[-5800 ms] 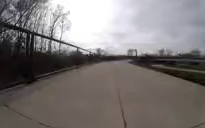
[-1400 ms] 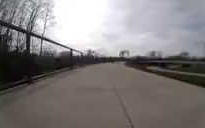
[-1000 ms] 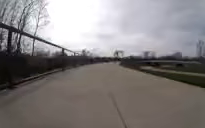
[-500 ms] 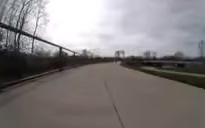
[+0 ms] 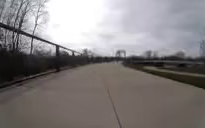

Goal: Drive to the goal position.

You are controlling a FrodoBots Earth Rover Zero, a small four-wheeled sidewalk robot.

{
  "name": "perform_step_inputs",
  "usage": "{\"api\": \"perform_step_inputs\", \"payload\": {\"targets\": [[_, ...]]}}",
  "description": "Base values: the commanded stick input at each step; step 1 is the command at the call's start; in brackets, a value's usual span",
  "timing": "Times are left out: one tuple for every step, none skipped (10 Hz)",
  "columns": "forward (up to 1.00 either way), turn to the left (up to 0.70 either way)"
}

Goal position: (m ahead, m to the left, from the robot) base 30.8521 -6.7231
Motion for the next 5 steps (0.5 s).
{"api": "perform_step_inputs", "payload": {"targets": [[1.00,0.00],[1.00,0.00],[1.00,0.00],[1.00,0.00],[1.00,0.00]]}}
